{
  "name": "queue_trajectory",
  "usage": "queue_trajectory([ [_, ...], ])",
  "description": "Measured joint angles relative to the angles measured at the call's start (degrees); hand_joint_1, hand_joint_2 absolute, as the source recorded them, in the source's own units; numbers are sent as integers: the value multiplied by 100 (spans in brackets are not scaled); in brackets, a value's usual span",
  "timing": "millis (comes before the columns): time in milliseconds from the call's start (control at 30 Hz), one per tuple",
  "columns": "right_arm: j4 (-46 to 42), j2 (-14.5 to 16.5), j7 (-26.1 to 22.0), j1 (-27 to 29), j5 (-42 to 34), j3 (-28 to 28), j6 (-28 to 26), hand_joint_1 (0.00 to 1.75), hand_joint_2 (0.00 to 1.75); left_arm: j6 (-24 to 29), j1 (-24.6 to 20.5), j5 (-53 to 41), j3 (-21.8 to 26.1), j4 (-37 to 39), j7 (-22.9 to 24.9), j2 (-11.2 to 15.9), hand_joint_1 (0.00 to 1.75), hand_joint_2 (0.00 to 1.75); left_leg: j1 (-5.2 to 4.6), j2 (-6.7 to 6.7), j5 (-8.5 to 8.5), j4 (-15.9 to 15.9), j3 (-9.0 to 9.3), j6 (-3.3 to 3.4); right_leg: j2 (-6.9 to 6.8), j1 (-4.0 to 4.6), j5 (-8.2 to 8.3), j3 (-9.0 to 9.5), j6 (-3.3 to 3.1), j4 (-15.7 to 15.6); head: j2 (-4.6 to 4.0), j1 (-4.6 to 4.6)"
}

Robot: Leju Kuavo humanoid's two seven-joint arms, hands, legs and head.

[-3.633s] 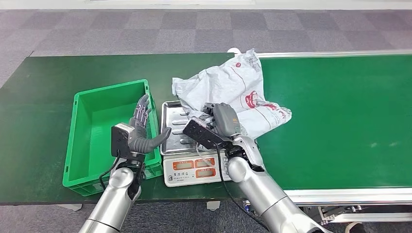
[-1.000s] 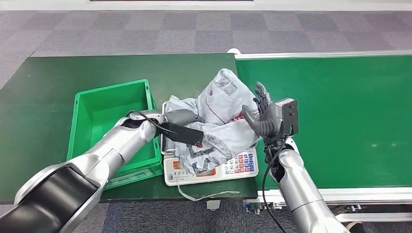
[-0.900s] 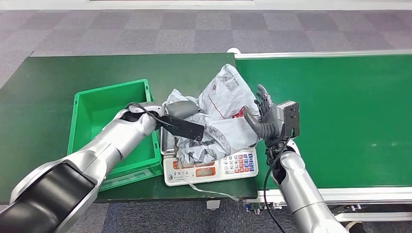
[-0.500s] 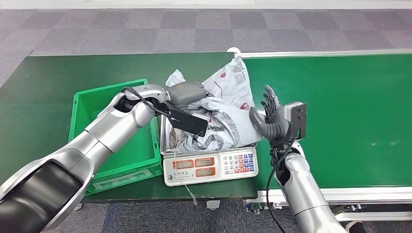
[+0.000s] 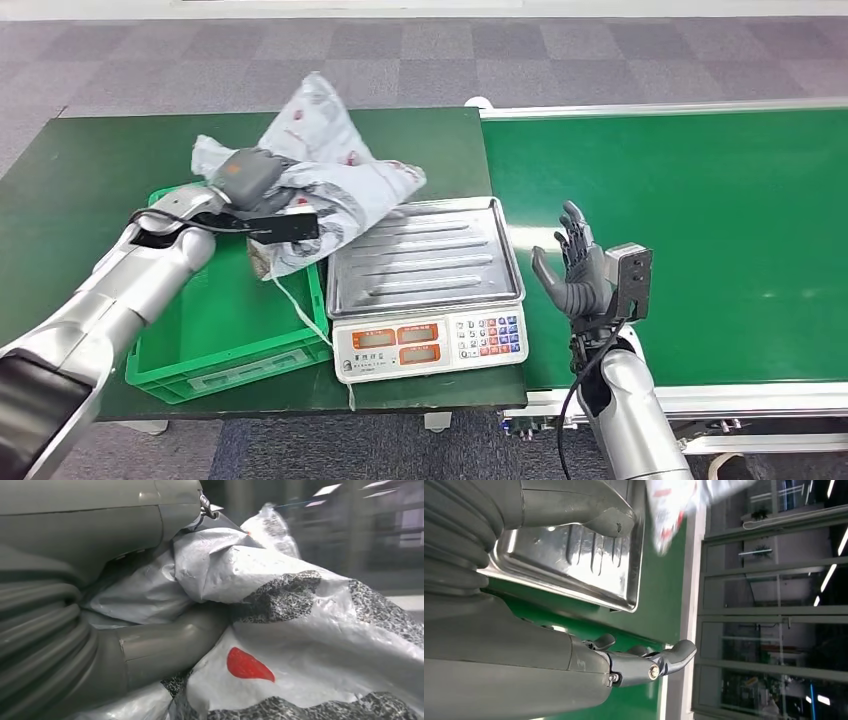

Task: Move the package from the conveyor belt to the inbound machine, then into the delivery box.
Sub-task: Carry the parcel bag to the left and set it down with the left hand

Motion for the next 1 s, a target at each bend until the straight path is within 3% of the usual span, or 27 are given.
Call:
queue_trajectory([
  [267, -357, -86, -19, 321, 27, -182, -123, 0, 175, 812, 982, -901, 1461, 80, 842, 631, 175, 175, 0, 0, -9, -2, -3, -12, 0, -2, -7, -4, -9, -1, 0, 0],
  [367, -488, -96, 0, 430, 39, -280, -181, 0, 175, 985, 1446, -1394, 2073, -174, 1193, 734, 175, 175, 0, -1, -11, -2, -4, -14, 0, -1, -9, -6, -10, -3, 0, -1],
  [500, -645, -98, 53, 555, 52, -360, -203, 0, 175, 961, 1991, -1607, 2724, -545, 1321, 787, 175, 175, -1, -1, -14, -2, -4, -16, -2, -1, -13, -5, -14, -3, 1, 0],
  [633, -775, -98, 62, 698, 114, -402, -234, 0, 175, 632, 2476, -1467, 3231, -949, 1245, 790, 0, 175, 0, 0, -16, -3, -4, -19, -1, 1, -15, -9, -18, -3, 0, -1],
  [733, -809, -97, 63, 715, 142, -410, -242, 0, 175, 410, 2599, -1407, 3397, -1115, 1194, 785, 0, 175, 1, -1, -16, -3, -3, -19, -2, 1, -15, -8, -18, -3, 0, -2],
  [1000, -814, -95, 74, 718, 161, -410, -257, 0, 175, -10, 2874, -466, 3504, -1783, 522, 632, 0, 175, 0, -8, -15, -2, -5, -19, -11, 0, -15, -4, -17, -3, 0, 0],
])
